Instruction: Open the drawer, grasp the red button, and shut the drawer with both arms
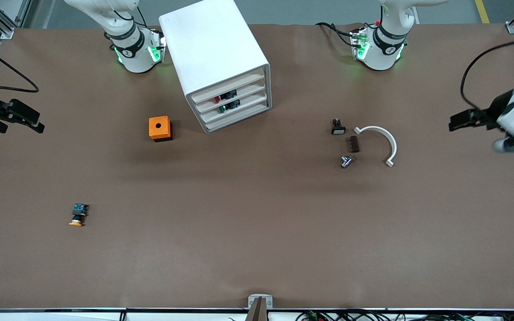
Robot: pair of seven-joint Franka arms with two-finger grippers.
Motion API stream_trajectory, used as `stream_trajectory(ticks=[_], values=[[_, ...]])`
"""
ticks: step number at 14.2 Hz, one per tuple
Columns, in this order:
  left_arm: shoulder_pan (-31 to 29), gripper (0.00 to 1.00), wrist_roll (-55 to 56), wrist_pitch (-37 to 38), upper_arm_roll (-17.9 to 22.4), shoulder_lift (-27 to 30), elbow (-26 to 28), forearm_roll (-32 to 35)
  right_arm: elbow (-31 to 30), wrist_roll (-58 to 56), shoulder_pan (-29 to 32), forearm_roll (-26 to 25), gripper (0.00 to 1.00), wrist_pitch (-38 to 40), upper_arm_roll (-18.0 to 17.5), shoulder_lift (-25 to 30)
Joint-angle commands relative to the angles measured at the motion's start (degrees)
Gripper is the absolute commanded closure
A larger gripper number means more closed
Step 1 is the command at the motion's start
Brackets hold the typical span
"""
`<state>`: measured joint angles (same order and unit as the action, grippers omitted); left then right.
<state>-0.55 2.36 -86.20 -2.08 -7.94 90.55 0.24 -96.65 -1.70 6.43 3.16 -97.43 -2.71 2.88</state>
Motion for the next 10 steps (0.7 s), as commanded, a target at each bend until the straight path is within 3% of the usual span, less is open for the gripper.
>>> stream_trajectory(ticks=[1,6,10], values=[[0.5,0.0,0.1,0.7,-0.4,-5.2,-1.2,-0.2,-0.1,0.7,0.4,-0.2,0.0,0.4,-0.7,0.9],[4.5,0.0,1.2,1.5,-0.7,-11.6,-1.3,0.3,-0.1,0.7,0.3,-0.2,0.0,0.2,-0.7,0.9],[11.3,0.0,18.9,4.8,-1.3,-16.7,-2.0,-2.9,-0.1,8.4,-1.5,-0.2,0.0,0.6,-0.9,0.7]])
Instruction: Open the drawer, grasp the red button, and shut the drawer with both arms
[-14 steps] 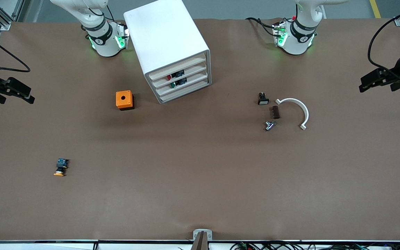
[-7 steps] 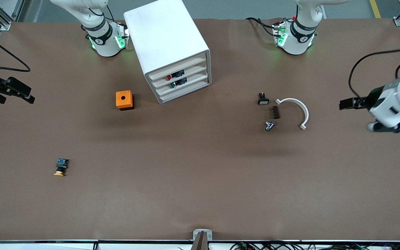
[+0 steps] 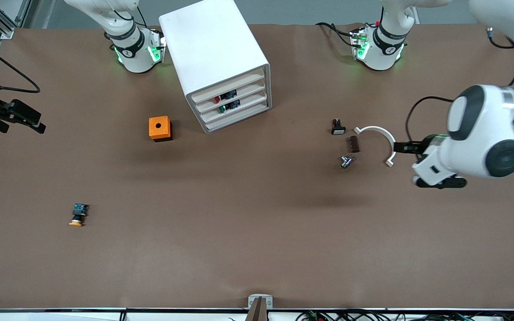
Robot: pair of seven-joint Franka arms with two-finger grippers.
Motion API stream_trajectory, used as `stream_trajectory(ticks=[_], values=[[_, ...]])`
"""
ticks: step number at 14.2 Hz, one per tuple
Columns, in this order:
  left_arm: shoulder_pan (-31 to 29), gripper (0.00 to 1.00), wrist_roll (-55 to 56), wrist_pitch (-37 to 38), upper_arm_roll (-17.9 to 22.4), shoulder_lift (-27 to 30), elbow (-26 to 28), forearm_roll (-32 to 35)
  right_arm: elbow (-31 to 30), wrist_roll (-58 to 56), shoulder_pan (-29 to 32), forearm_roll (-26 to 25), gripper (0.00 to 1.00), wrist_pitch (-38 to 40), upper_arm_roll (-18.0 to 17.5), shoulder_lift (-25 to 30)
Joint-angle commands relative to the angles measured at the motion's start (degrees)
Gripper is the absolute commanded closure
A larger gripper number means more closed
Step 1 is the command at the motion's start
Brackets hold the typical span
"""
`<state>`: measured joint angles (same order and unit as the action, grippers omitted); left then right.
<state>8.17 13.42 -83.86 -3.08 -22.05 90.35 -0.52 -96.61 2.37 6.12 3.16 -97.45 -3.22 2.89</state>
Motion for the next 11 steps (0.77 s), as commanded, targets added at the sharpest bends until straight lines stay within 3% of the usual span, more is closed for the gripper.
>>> stream_trajectory(ticks=[1,8,11], values=[[3.6,0.0,13.7,3.5,-0.3,-4.0,-2.6,-6.3,-0.2,7.4,-2.1,-0.2,0.0,0.8,-0.4,0.7],[6.2,0.0,60.8,4.3,-0.9,-15.6,-9.7,-30.0,-0.2,24.7,-8.9,-0.5,0.0,2.7,-0.6,0.7],[5.7,0.0,76.4,3.8,-6.0,-18.4,-9.5,-33.7,-0.2,33.4,-10.8,-0.4,0.0,2.8,-0.6,0.6]])
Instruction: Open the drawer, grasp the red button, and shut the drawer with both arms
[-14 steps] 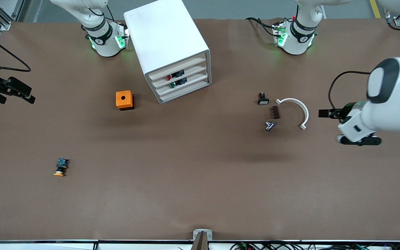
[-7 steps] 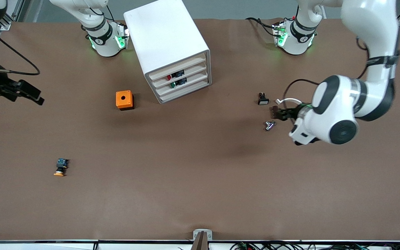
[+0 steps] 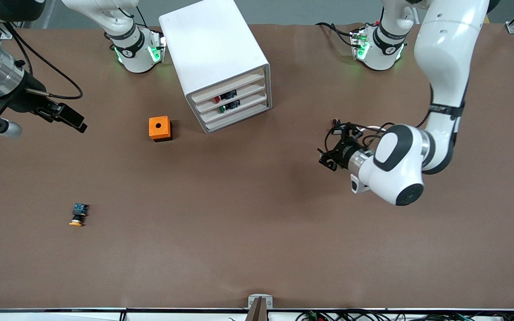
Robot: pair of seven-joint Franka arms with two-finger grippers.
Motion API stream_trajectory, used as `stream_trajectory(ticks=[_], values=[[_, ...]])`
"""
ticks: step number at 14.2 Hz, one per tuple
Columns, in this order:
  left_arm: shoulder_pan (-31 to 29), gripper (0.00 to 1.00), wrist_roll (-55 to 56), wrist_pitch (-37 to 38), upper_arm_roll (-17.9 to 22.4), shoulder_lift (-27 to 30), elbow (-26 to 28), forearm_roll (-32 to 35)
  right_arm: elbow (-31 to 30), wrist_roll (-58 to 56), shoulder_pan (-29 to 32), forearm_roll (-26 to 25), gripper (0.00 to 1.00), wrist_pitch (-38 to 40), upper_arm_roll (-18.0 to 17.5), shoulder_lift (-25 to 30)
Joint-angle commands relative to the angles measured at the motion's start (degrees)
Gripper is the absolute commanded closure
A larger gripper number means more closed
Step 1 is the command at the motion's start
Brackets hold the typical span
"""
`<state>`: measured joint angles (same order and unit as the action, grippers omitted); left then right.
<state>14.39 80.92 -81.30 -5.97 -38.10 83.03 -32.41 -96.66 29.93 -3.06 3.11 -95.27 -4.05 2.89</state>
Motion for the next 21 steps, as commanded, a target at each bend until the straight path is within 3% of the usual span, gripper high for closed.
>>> stream_trajectory(ticks=[1,4,8,13,15,17,21], values=[[-0.2,0.0,12.8,1.1,-4.1,-3.2,-2.2,-2.9,-0.2,9.6,-2.4,-0.4,0.0,0.9,0.3,0.6],[0.0,0.0,27.1,-0.7,-8.2,-7.1,-2.2,-5.6,-0.2,17.6,-5.2,-0.3,0.0,1.5,0.3,0.5],[0.9,0.0,37.9,-1.4,-12.9,-10.1,-2.1,-7.5,-0.2,27.5,-7.8,0.6,0.0,1.4,0.2,0.4],[4.5,0.0,47.2,-1.2,-13.1,-12.3,-2.0,-9.7,-0.2,37.6,-11.1,3.0,0.0,1.1,0.2,0.3],[5.2,0.23,47.8,-1.2,-13.1,-12.8,-2.0,-12.1,-0.2,41.2,-11.3,5.1,0.0,0.8,0.2,0.2],[6.4,0.39,47.8,-1.2,-13.1,-13.1,-2.0,-13.9,-0.2,43.1,-12.1,5.5,0.0,0.9,0.2,0.2],[8.4,0.43,47.7,-1.3,-13.0,-14.2,-2.0,-15.6,-0.2,49.1,-15.3,5.4,0.0,0.7,0.2,0.1]])
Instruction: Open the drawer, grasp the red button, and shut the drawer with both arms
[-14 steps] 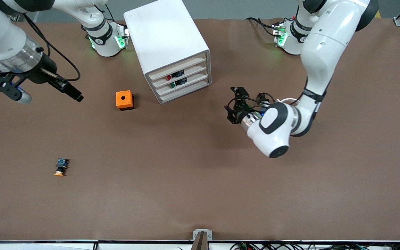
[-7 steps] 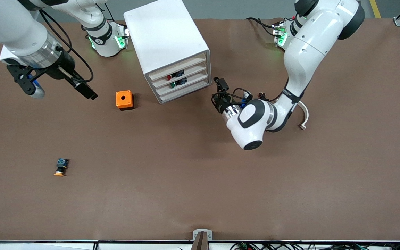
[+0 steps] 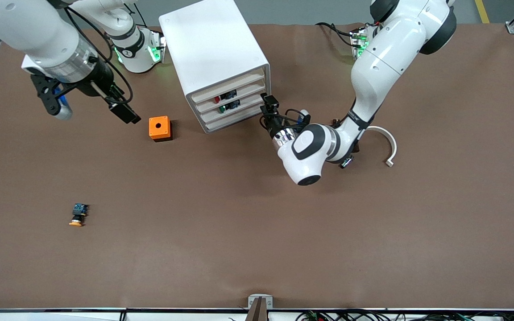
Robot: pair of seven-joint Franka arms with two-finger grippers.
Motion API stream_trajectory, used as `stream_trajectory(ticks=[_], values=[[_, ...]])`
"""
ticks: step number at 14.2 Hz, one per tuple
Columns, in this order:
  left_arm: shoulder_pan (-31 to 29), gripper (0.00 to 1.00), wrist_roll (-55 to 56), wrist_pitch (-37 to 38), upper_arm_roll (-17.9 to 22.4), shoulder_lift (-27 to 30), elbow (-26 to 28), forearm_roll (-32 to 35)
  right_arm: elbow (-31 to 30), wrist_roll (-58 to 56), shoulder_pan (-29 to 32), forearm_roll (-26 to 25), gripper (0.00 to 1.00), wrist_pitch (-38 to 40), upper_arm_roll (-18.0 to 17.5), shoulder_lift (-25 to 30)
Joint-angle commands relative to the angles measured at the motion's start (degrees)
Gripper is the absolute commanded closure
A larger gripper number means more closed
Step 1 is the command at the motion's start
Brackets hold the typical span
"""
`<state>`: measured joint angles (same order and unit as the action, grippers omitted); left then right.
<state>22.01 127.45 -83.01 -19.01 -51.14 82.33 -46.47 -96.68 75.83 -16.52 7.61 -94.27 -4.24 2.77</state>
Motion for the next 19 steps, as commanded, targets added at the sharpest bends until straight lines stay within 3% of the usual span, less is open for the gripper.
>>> stream_trajectory(ticks=[1,5,8,11,16,19], values=[[1.1,0.43,1.0,0.3,-0.1,-1.2,-1.3,-1.8,-0.2,4.2,-2.4,0.9,0.0,-0.3,0.4,0.2],[3.0,0.43,1.0,0.3,-0.1,-1.9,-1.3,-2.5,-0.3,7.9,-4.5,0.9,0.0,-0.6,0.4,0.1],[4.5,0.54,1.0,0.3,-0.1,-2.5,-1.3,-3.0,-0.3,10.7,-6.1,0.9,0.0,-1.3,0.4,0.0],[5.6,0.56,1.0,0.3,-0.1,-2.9,-1.3,-3.6,-0.7,12.9,-7.8,0.7,0.0,-2.2,0.5,0.0],[6.6,0.78,0.6,0.3,0.0,-3.5,-1.3,-4.0,-0.7,17.7,-11.5,-0.6,0.0,-4.5,0.5,-1.4],[6.5,0.85,0.8,0.6,0.0,-3.4,-1.2,-4.0,-0.8,19.7,-13.4,-2.1,0.0,-5.7,0.5,-2.4]])
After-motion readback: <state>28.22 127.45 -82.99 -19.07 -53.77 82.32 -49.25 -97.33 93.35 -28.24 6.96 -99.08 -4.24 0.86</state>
